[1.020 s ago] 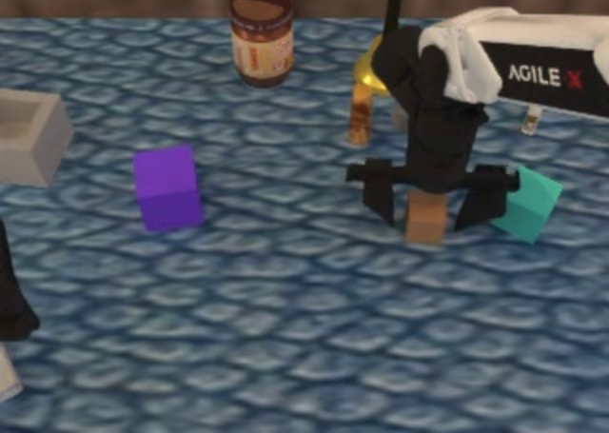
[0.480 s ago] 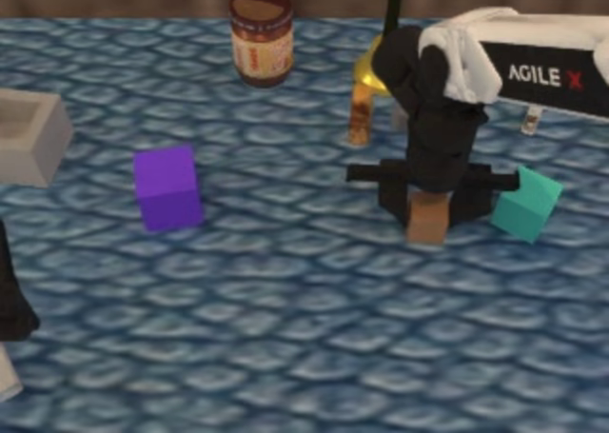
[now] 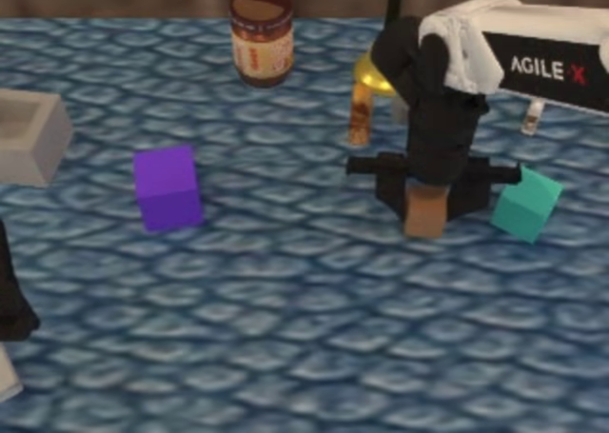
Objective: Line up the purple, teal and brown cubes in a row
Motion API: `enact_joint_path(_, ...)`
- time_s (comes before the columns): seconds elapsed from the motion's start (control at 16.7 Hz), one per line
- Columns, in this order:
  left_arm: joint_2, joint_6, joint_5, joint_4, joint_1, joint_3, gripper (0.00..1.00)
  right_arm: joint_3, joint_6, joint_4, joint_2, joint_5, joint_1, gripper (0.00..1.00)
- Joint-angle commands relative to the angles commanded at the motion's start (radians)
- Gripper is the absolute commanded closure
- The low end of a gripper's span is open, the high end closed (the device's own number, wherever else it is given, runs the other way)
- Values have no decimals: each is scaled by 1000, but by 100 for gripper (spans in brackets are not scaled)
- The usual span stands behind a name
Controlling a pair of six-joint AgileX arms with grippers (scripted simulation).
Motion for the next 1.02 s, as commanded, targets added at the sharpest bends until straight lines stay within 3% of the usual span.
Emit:
enact_joint_path(0.3,0,0,0,0,0,0,0,115,-2,-172,-49,0,6,100)
enact_joint_path(0.66,0,0,0,0,0,0,0,126,-2,-188,-59,-1,4,100)
enact_joint_path(1.02,0,0,0,0,0,0,0,-94,31,-136,-228,-2,81,100)
